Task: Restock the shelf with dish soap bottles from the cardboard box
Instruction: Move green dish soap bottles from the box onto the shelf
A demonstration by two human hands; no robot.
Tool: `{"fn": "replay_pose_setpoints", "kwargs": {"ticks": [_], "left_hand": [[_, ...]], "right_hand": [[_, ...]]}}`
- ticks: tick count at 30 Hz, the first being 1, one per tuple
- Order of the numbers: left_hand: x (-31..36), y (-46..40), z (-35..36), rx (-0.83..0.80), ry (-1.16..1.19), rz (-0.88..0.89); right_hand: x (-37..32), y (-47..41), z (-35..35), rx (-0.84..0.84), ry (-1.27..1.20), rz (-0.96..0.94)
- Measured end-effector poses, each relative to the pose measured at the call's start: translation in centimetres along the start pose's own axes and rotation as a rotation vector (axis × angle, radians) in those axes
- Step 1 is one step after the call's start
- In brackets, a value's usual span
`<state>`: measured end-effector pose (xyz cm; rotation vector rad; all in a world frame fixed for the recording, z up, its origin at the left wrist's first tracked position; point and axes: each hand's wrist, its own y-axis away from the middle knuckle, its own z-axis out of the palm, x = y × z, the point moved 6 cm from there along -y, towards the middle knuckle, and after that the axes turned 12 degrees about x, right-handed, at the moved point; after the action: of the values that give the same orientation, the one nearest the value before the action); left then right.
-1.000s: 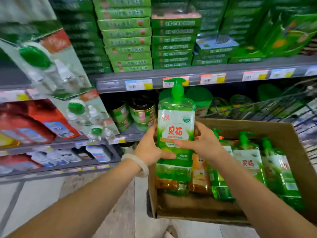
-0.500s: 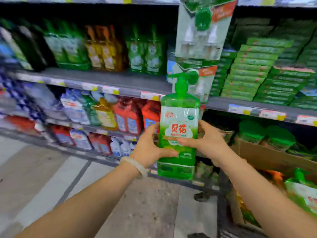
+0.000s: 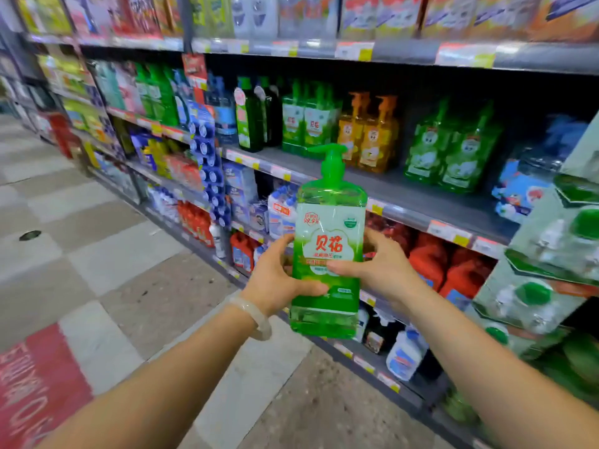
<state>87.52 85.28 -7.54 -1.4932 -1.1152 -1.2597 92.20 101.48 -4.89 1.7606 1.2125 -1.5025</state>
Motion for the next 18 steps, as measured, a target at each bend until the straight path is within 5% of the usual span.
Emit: {"fn": "replay_pose_setpoints", "kwargs": {"ticks": [18], "left_hand": [[-2.1, -27.6, -9.2, 0.086, -0.055, -0.027]], "right_hand": [[0.3, -25.6, 17.7, -0.068, -0.053, 0.034]]}}
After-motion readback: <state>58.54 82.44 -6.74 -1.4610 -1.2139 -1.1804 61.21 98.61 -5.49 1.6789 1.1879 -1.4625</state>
